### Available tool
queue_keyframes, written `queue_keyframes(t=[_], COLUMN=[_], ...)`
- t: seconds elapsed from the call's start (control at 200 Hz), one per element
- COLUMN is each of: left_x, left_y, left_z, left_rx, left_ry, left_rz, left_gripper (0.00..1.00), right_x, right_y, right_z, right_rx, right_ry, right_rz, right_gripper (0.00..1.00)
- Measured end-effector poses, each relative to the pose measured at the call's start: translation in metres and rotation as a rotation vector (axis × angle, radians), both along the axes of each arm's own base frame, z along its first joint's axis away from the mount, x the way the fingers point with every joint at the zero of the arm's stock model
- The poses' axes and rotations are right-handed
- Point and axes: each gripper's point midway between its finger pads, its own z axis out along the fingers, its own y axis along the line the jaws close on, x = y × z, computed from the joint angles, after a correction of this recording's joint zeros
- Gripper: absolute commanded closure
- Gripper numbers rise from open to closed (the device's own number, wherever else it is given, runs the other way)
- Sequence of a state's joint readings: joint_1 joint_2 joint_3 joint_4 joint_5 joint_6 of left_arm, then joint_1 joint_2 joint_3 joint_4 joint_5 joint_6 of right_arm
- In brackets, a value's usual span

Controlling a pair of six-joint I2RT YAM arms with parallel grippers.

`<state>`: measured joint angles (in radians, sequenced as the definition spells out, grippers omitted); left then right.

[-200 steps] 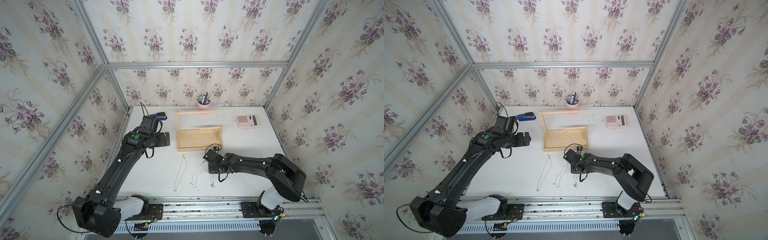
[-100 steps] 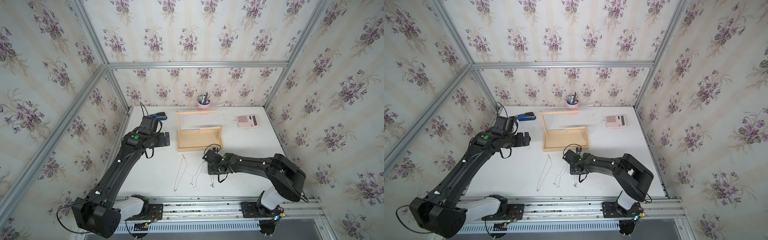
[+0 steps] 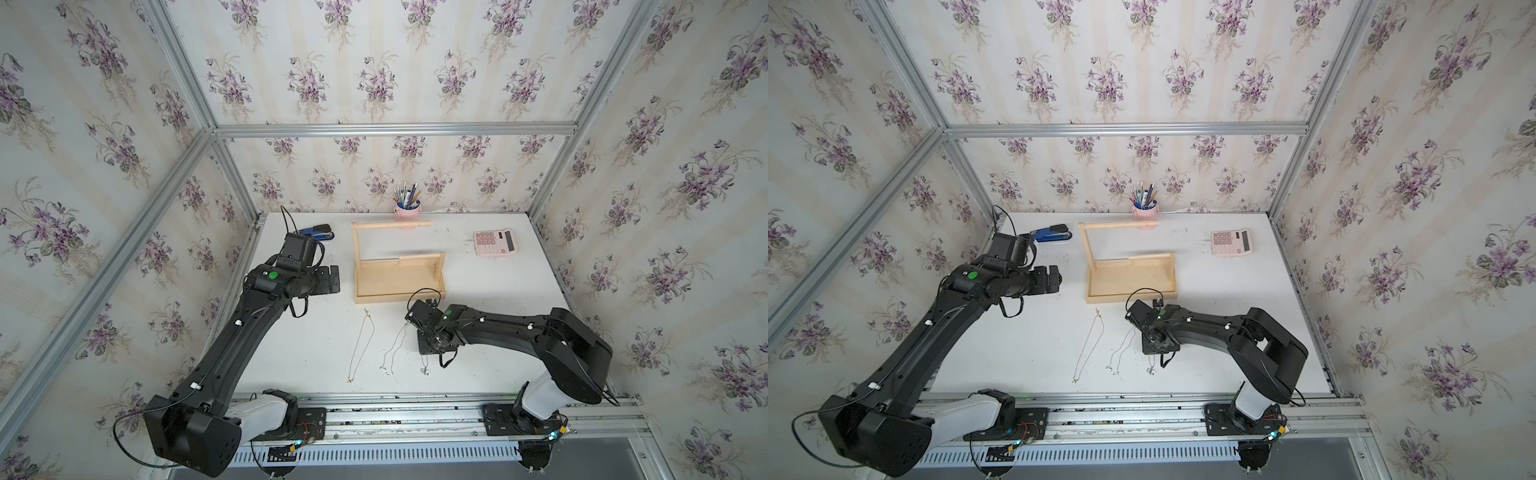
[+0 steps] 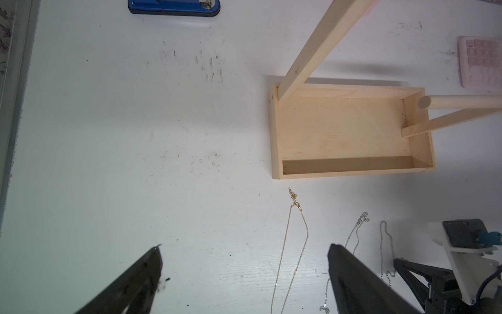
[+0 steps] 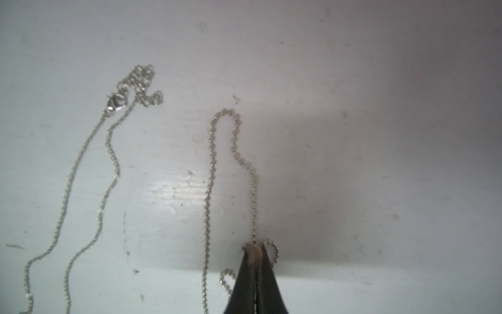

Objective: Hang the necklace on the jewelry display stand
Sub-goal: Pick up the necklace from the center of the board.

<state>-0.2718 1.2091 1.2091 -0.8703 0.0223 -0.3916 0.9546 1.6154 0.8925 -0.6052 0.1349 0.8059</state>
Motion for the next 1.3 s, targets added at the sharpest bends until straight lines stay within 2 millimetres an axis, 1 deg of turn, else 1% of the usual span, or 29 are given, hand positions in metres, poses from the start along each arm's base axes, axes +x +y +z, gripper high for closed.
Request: queue_keyframes(t=[0.065,0.29,0.38,0.45,0.619,0.669,0.709,0.814,0.889,1.079,1.189,1.299], left_x=[0.0,-0.001,-0.001,-0.002,-0.002,-0.003,-0.004,-0.008,-0.012,-0.025,-0.033,-0.037], left_y=[-0.001,-0.006,-0.011,-0.015,-0.027,-0.035,-0.042,-0.064,-0.08,-0.12,-0.138,-0.152], left_z=[0.0,-0.003,-0.004,-0.003,0.002,0.002,0.003,0.008,0.016,0.042,0.056,0.067], left_rx=[-0.006,-0.022,-0.041,-0.063,-0.11,-0.134,-0.161,-0.252,-0.317,-0.444,-0.49,-0.506], left_ry=[0.001,0.004,0.001,-0.008,-0.036,-0.041,-0.045,-0.065,-0.094,-0.161,-0.196,-0.222], left_rz=[-0.005,-0.029,-0.05,-0.07,-0.123,-0.154,-0.181,-0.265,-0.332,-0.507,-0.597,-0.665], left_gripper=[0.04,0.06,0.07,0.07,0.08,0.08,0.08,0.08,0.08,0.08,0.08,0.09], right_x=[0.003,0.018,0.024,0.026,0.025,0.027,0.029,0.037,0.039,0.035,0.032,0.027], right_y=[0.003,0.016,0.021,0.021,0.019,0.021,0.025,0.036,0.041,0.047,0.052,0.057], right_z=[0.01,0.057,0.072,0.081,0.094,0.103,0.115,0.152,0.173,0.222,0.251,0.276], right_rx=[0.006,0.054,0.068,0.069,0.072,0.083,0.099,0.16,0.194,0.264,0.308,0.356], right_ry=[-0.011,-0.092,-0.118,-0.136,-0.144,-0.154,-0.171,-0.227,-0.257,-0.303,-0.331,-0.351], right_rz=[0.007,0.04,0.047,0.058,0.063,0.07,0.082,0.11,0.137,0.226,0.28,0.337], right_gripper=[1.0,1.0,1.0,1.0,1.0,1.0,1.0,1.0,1.0,1.0,1.0,1.0])
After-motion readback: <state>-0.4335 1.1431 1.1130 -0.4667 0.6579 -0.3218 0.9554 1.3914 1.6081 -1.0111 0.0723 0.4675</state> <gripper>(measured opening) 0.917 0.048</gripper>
